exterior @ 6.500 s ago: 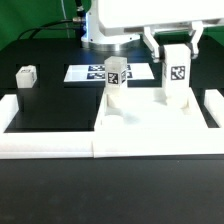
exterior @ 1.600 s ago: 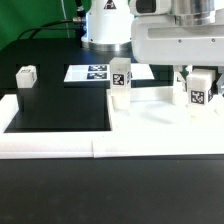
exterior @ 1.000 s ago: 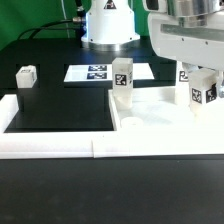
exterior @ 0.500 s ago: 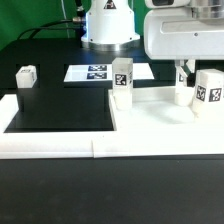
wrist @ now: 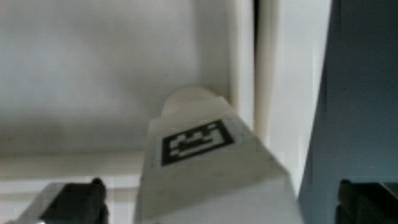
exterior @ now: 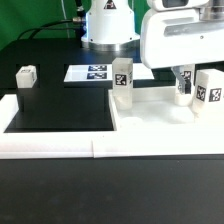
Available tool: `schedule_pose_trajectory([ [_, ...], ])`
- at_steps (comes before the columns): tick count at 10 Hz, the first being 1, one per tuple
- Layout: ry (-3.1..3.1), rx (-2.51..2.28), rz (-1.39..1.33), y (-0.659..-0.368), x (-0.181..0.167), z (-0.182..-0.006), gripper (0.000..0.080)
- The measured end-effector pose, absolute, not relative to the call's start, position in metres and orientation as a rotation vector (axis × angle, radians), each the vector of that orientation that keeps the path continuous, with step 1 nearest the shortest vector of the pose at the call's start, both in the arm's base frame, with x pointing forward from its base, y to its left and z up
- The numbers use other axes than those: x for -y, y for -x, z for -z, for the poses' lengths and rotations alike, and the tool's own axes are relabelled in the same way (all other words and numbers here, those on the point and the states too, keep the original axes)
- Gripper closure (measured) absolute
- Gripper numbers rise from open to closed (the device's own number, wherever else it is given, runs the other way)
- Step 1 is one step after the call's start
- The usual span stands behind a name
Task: Assemble square table
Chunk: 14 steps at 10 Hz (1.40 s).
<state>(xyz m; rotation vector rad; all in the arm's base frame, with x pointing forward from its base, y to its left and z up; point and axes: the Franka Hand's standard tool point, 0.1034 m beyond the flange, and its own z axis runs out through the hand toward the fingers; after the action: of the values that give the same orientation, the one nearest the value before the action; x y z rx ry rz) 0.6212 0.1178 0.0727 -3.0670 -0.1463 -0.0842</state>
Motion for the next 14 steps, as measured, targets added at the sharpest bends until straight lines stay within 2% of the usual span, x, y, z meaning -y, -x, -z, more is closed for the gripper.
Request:
schedule_pose_trajectory([
  [1,3.068,0.074,0.079,-0.621,-0.119,-0.073,0.0151],
  [2,3.069,0.075,0.079,-0.621,-0.119,-0.073,0.0255],
  [3,3.068,0.035,0.078,-0.621,-0.119,-0.073,0.0255],
  [4,3.066,-0.06,0.074,-0.621,-0.119,-0.073,0.0457],
  [5,3.06,-0.178,0.071,-0.621,-0.119,-0.073,0.0457],
  [6,3.052,-0.256,0.068,-0.621,-0.118,-0.072,0.0505],
  [11,2.611,-1.438,0.025,-0.627,-0.112,-0.071,0.0505],
  [14,2.366,-1.768,-0.007,-0.628,-0.109,-0.07,0.0505],
])
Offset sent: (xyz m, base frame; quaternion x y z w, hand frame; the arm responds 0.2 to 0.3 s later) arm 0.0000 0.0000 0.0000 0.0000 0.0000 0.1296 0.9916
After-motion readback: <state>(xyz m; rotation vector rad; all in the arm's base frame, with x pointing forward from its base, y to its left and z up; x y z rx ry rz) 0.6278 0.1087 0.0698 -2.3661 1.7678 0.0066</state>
